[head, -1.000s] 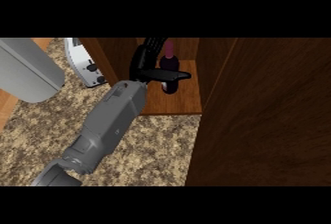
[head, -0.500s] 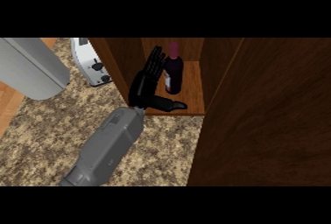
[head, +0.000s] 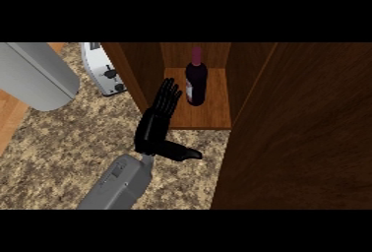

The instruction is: Pick up the wine, place it into the cabinet and close the cabinet

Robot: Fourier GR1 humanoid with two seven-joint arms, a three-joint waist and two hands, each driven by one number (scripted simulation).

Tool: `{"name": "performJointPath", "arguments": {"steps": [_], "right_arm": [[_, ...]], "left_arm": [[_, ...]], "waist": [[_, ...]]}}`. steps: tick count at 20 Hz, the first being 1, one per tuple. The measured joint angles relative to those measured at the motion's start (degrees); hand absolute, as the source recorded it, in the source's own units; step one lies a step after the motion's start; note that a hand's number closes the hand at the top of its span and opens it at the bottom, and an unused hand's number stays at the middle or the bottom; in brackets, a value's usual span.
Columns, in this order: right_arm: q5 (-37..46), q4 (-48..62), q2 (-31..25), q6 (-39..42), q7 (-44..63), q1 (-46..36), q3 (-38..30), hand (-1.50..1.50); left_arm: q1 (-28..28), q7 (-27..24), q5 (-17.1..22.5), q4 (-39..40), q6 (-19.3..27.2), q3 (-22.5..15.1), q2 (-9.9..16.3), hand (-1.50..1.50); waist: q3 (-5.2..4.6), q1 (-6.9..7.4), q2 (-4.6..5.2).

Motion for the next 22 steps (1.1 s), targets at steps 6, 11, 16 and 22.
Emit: {"name": "performJointPath", "arguments": {"steps": [6,11,16,22], "right_arm": [[0.1,-0.1,-1.8,1.0,0.2,-0.3,-0.8,-1.5],[0.0,-0.2,-3.8,3.7,-0.7,0.1,-0.4,-1.5],[-0.1,0.0,-5.4,7.3,-1.5,0.0,2.6,-1.5],[-0.5,0.1,-9.2,14.7,-3.2,-0.7,7.2,1.5]], "left_arm": [[10.7,1.4,1.1,-11.4,-1.4,-1.1,3.7,-1.5],[17.1,1.7,2.2,-18.0,-3.3,-0.3,7.2,-1.5],[20.6,0.6,2.7,-21.1,-5.4,1.9,10.6,-1.5],[23.5,-0.5,4.5,-22.9,-8.9,6.7,15.8,-1.5]], "waist": [[-0.01,-0.34,0.29],[0.0,-0.7,0.38],[-0.01,-0.77,0.47],[-0.05,-0.64,0.52]]}}
